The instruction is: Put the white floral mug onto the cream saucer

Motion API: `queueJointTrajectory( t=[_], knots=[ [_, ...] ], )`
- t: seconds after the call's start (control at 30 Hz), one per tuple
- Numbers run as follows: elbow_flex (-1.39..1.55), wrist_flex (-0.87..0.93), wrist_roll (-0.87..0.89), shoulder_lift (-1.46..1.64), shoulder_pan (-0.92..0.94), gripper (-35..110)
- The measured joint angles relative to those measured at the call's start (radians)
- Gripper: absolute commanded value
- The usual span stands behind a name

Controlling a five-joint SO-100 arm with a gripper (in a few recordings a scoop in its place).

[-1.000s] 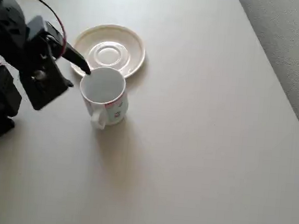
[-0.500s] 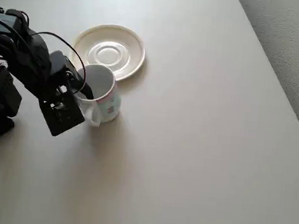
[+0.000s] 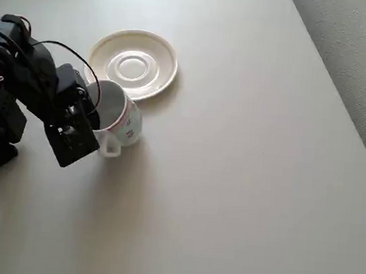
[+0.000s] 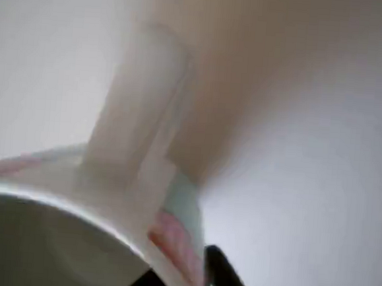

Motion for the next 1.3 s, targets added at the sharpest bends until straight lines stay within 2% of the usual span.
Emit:
queueJointTrajectory(
  t=[0.17, 0.43, 0.97, 1.3],
  knots=[
    [-0.084, 0.141, -0.006, 0.123, -0.023, -2],
    [-0.253, 0.202, 0.018, 0.123, -0.086, -2],
    [-0.339, 0.15, 0.189, -0.143, -0.471, -2],
    [-0.339, 0.06, 0.235, -0.27, -0.555, -2]
  ],
)
